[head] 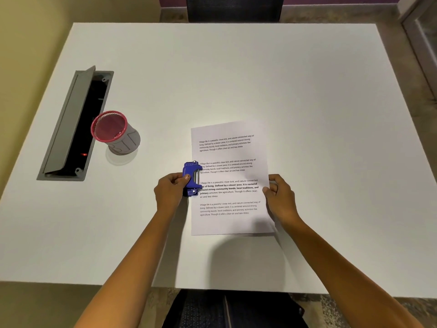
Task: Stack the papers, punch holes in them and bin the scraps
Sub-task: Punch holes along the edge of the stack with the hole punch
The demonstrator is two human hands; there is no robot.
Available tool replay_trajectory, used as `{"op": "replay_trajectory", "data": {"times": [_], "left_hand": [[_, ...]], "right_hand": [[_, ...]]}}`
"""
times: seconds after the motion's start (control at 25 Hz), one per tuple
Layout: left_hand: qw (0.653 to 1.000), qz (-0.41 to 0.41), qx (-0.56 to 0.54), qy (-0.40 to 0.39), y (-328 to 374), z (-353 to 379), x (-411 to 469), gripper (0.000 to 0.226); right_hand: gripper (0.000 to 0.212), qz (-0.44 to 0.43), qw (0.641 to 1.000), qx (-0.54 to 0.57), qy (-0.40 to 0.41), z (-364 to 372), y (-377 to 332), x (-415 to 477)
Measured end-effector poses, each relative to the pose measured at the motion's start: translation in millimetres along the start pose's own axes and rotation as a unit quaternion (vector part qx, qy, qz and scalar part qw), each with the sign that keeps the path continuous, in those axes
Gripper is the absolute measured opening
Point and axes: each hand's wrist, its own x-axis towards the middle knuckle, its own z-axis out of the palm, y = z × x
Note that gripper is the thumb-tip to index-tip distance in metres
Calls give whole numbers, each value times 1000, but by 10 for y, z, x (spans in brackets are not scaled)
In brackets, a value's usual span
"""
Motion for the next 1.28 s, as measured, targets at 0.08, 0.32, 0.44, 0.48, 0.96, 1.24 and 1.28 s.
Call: {"op": "replay_trajectory", "data": {"times": [0.08,0.32,0.44,0.48,0.96,1.24,1.28], "left_hand": [[1000,-3,-4,-3,1,-10,5,23],[1000,1,0,-3,11,-11,2,23],[1000,-3,1,-3,16,-10,6,23],[1000,-4,1,-5,17,-10,5,23],[1000,-5,-9,-11,23,-14,12,24],[998,-46,-33,-9,67,-33,46,14],[998,-59,-35,-7,84,-38,57,15]], "right_hand": [[23,0,1000,-2,0,9,45,-21],[23,-1,1000,-4,-4,-29,58,-24],[23,-3,1000,10,0,-2,32,-11],[23,-2,1000,13,0,4,33,-13],[24,1,1000,-6,-11,-14,66,-46],[25,-2,1000,-22,-15,-24,43,-59],[25,-3,1000,-21,-15,-21,40,-64]]}}
